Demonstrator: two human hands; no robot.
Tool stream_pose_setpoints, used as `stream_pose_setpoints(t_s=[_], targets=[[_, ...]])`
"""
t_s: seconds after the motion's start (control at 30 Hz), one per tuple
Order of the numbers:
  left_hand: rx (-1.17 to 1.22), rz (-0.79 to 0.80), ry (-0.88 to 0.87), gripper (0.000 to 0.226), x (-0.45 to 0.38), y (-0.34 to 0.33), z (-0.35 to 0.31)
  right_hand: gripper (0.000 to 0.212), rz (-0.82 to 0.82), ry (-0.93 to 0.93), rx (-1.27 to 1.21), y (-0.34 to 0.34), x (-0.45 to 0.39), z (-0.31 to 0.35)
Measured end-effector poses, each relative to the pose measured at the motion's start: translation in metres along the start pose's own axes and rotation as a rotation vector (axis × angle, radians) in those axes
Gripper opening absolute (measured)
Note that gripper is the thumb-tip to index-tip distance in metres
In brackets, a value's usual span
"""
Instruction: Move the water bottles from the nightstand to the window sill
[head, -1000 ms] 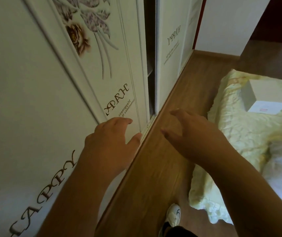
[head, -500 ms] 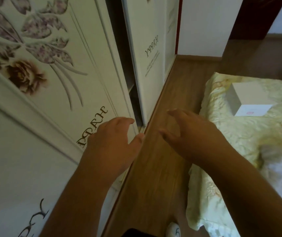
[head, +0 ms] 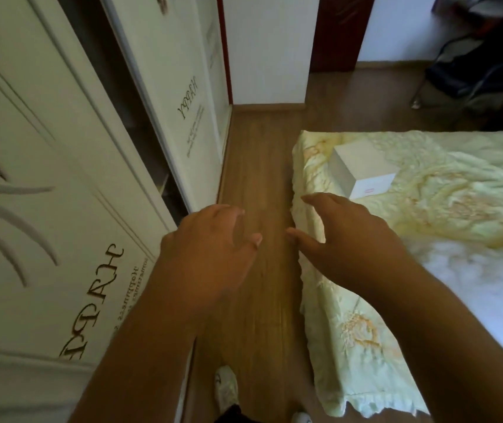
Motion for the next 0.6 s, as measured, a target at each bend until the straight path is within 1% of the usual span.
stream_pose_setpoints(t_s=[0.27,0.6], targets=[[-0.034,-0.075,-0.144,0.061,-0.084,0.051,0.045,0.071,-0.125,-0.085,0.012,0.013,-0.06,0.057],[-0.01,0.05,-0.143,0.06,-0.149,0.047,0.097,0.073,-0.064,-0.159,0.06,-0.021,-0.106,0.083]])
Point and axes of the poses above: each hand's wrist, its own x-axis away from the middle knuckle, its own y-axis out of the back of the hand, z = x × y, the point moved 3 cm from there along -x, towards the middle knuckle, and after that the axes turned 6 degrees about x, right-handed, at the moved point
